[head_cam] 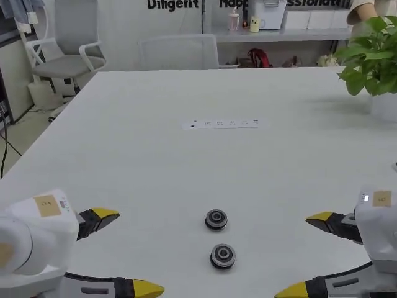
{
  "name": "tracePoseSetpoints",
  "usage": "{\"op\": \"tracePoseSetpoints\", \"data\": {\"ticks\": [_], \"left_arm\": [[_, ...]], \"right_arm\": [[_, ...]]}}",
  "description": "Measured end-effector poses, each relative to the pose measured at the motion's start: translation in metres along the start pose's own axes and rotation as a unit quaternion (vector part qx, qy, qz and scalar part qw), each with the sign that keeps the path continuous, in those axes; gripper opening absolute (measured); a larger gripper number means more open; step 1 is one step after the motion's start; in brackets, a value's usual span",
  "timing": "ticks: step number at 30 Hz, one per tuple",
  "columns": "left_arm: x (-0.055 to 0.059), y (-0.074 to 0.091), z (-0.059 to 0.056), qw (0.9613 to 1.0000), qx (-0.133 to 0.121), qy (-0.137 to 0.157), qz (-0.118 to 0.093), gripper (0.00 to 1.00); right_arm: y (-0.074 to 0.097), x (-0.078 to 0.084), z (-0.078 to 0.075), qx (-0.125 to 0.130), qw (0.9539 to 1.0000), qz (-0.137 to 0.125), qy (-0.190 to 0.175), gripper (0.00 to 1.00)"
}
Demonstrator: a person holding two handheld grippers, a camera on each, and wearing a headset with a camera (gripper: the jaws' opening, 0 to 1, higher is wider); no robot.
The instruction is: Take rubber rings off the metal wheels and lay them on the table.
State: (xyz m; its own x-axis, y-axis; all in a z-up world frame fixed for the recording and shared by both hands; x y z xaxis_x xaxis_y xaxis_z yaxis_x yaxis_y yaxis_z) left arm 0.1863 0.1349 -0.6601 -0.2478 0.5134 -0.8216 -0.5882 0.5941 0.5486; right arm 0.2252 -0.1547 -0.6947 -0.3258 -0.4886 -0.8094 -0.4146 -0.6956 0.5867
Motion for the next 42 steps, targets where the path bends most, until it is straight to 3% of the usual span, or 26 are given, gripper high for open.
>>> {"op": "tracePoseSetpoints", "data": {"ticks": [9,14,21,26,31,42], "left_arm": [[-0.005,-0.009,0.011,0.9996,0.010,-0.028,0.000,0.80],[-0.003,-0.015,0.019,0.9991,0.017,-0.038,0.005,0.80],[0.002,-0.026,0.027,0.9989,0.033,-0.034,0.009,0.79],[0.005,-0.033,0.028,0.9976,0.046,-0.051,0.014,0.78],[0.004,-0.040,0.029,0.9961,0.061,-0.062,0.013,0.78],[0.002,-0.057,0.027,0.9931,0.088,-0.077,0.005,0.74]], "right_arm": [[-0.011,-0.011,-0.012,-0.008,0.9998,-0.011,0.016,0.87],[-0.021,-0.017,-0.016,-0.028,0.9990,-0.027,0.023,0.85],[-0.034,-0.016,-0.021,-0.043,0.9973,-0.013,0.057,0.83],[-0.039,-0.018,-0.022,-0.053,0.9960,-0.021,0.069,0.79],[-0.049,-0.015,-0.019,-0.072,0.9936,-0.009,0.087,0.76],[-0.065,-0.008,-0.015,-0.097,0.9913,-0.008,0.089,0.66]]}}
Point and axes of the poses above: the centre of the closed fingertips' face, and the gripper's own axes: y roughly backward along the fingers, z roughly to its left, x roughly out of its underside, the point moved 7 cm from there along y, roughly backward along the fingers, and after that the axes turned 2 degrees about -y, right-handed, at the moved point
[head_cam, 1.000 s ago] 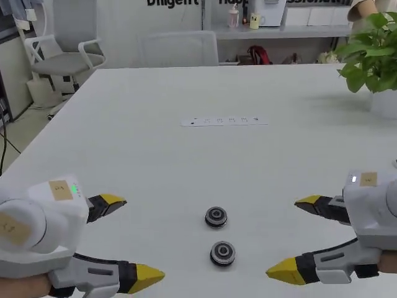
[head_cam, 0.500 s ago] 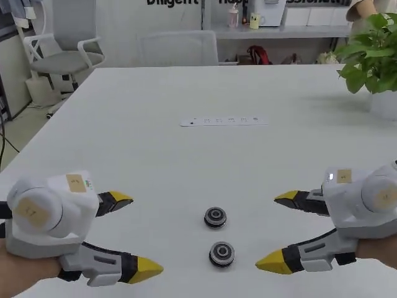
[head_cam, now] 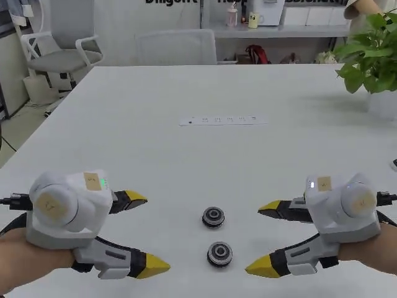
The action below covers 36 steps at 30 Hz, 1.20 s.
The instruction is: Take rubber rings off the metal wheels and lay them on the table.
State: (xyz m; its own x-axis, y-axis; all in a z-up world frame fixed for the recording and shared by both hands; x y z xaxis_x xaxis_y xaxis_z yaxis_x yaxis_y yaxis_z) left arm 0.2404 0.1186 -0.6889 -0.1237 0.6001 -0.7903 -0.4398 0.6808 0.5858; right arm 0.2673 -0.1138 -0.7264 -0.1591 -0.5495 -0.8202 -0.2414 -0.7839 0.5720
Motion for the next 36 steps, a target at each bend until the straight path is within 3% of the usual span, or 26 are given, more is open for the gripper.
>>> {"op": "tracePoseSetpoints", "data": {"ticks": [13,27,36], "left_arm": [[0.001,-0.013,-0.001,0.9998,0.020,-0.006,-0.007,0.68],[-0.001,-0.026,-0.002,0.9992,0.038,-0.004,-0.012,0.62],[-0.002,-0.038,-0.005,0.9984,0.056,-0.005,-0.006,0.57]], "right_arm": [[-0.017,0.001,0.000,-0.024,0.9996,0.008,0.009,0.57],[-0.024,0.007,0.001,-0.040,0.9989,0.023,0.004,0.50],[-0.030,0.005,0.005,-0.052,0.9983,0.024,0.005,0.45]]}}
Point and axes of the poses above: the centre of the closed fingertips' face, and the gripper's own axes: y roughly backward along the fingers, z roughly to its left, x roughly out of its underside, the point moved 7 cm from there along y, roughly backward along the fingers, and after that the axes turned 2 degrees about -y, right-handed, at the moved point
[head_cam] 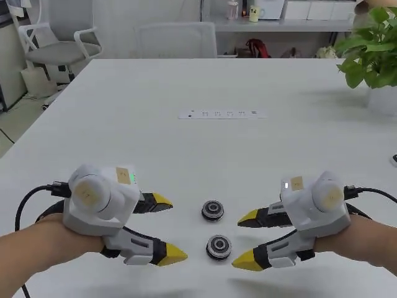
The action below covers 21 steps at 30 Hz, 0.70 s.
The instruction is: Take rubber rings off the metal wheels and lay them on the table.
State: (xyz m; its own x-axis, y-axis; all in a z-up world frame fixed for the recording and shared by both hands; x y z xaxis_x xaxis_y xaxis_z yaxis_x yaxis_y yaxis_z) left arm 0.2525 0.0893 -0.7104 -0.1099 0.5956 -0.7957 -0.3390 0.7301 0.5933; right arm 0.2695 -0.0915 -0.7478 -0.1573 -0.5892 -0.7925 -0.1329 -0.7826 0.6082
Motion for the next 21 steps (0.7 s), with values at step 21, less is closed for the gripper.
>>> {"op": "tracePoseSetpoints", "data": {"ticks": [21], "left_arm": [[-0.001,-0.021,-0.006,0.9992,0.037,0.004,0.014,0.47]], "right_arm": [[-0.010,0.000,-0.003,-0.011,0.9999,0.009,-0.005,0.35]]}}
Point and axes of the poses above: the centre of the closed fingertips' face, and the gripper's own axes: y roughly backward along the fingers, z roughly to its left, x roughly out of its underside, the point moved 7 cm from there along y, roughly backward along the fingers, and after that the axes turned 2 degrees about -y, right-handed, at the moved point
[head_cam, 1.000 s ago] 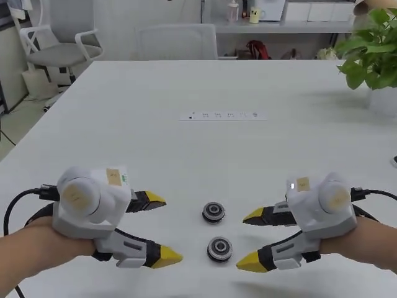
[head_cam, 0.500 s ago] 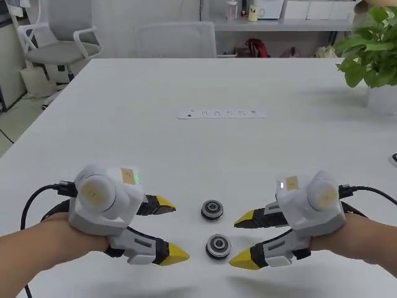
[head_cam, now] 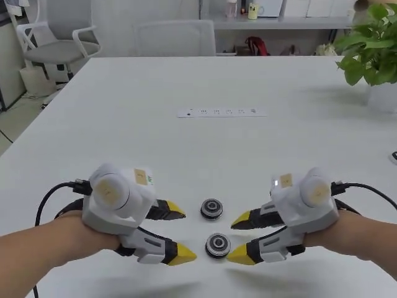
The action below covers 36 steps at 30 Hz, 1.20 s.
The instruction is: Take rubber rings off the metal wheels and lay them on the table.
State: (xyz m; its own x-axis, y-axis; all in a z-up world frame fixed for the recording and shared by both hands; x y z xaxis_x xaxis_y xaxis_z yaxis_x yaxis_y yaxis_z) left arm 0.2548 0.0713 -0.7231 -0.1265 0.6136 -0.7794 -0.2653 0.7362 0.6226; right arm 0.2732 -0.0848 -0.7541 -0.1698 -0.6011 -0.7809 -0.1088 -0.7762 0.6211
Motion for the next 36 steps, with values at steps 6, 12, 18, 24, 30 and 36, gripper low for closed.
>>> {"op": "tracePoseSetpoints", "data": {"ticks": [6,12,18,24,30,36], "left_arm": [[0.000,-0.005,-0.001,1.0000,0.007,0.002,0.004,0.45],[-0.003,-0.009,-0.001,0.9999,0.013,0.004,0.001,0.43],[-0.007,-0.013,-0.002,0.9998,0.017,0.008,-0.004,0.42],[-0.009,-0.018,-0.004,0.9997,0.023,0.007,-0.004,0.41],[-0.011,-0.021,-0.006,0.9996,0.026,0.007,-0.004,0.40],[-0.013,-0.024,-0.008,0.9995,0.029,0.008,-0.005,0.39]], "right_arm": [[-0.001,0.002,0.001,-0.002,1.0000,0.001,-0.003,0.34],[-0.001,0.002,0.001,-0.004,1.0000,0.001,-0.003,0.33],[-0.002,0.003,0.002,-0.006,1.0000,0.001,-0.005,0.33],[-0.001,0.003,0.002,-0.006,1.0000,-0.001,-0.007,0.34],[-0.001,0.004,0.003,-0.006,0.9999,-0.002,-0.008,0.34],[-0.001,0.003,0.003,-0.006,0.9999,-0.004,-0.008,0.34]]}}
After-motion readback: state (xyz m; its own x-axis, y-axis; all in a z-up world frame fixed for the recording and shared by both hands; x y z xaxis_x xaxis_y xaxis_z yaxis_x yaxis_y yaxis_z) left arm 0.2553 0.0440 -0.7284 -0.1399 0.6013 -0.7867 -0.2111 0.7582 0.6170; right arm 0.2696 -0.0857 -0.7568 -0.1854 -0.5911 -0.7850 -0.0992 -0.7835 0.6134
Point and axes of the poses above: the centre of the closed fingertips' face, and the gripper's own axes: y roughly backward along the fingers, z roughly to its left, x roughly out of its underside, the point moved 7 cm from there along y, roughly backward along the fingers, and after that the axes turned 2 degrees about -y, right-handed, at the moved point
